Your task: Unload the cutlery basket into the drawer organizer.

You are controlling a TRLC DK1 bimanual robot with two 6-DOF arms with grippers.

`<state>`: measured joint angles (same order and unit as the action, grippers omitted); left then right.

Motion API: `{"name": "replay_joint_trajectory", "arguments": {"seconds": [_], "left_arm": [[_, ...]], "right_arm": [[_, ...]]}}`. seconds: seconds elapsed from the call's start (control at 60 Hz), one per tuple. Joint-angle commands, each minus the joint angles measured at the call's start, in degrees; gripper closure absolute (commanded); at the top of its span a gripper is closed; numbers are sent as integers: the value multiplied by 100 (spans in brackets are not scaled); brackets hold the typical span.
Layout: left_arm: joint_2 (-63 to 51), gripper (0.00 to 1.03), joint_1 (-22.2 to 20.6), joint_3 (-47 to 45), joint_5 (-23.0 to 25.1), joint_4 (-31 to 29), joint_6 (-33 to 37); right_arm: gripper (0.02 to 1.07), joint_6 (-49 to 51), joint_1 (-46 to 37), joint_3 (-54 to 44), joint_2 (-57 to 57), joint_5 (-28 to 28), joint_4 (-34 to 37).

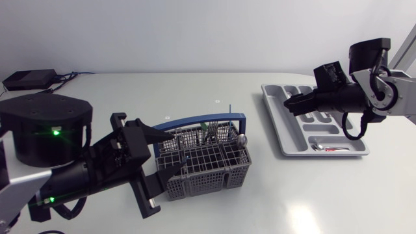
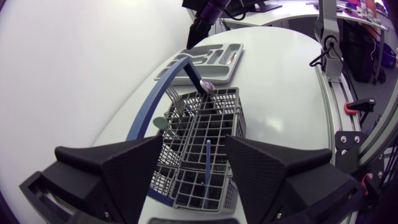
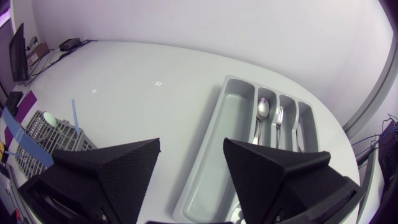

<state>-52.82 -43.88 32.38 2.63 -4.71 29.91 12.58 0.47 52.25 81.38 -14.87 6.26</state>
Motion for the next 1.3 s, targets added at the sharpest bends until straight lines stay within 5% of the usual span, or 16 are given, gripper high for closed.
{"name": "replay_joint_trajectory", "arguments": {"seconds": [0.0, 0.1, 0.7, 1.283], "left_arm": [[-220, 35, 20, -232, 53, 207, 199], [-405, 36, 11, -311, 53, 374, 270], [-844, 93, 20, -399, 53, 840, 340], [-721, 100, -42, -259, 220, 761, 314]], "right_arm": [[32, 96, 111, -285, -325, -16, 95], [32, 104, 261, -470, -677, -16, 191], [32, 140, 524, -874, -1397, 20, 472], [32, 157, 586, -962, -1573, 20, 543]]}}
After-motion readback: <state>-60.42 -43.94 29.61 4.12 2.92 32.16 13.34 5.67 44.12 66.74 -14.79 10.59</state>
